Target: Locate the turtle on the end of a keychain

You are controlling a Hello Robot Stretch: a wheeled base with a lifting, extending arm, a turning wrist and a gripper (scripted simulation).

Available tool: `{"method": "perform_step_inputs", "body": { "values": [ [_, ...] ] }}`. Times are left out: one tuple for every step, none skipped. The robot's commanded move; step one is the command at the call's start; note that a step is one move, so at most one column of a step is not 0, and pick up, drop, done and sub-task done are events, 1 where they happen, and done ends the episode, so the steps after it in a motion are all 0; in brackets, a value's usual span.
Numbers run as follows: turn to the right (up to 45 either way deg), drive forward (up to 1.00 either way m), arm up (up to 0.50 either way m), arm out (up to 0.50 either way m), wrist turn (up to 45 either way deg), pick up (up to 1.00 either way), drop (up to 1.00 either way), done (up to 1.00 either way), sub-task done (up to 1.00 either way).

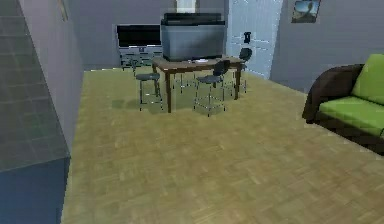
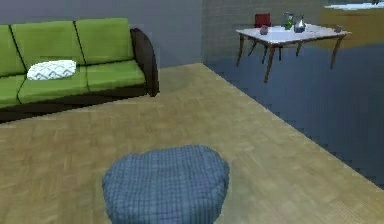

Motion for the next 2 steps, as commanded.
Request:
{"method": "perform_step_inputs", "body": {
  "values": [
    [3.0,0.0,0.0,0.0,0.0,0.0,0.0,0.0,0.0],
    [0.0,1.0,0.0,0.0,0.0,0.0,0.0,0.0,0.0]
  ]
}}
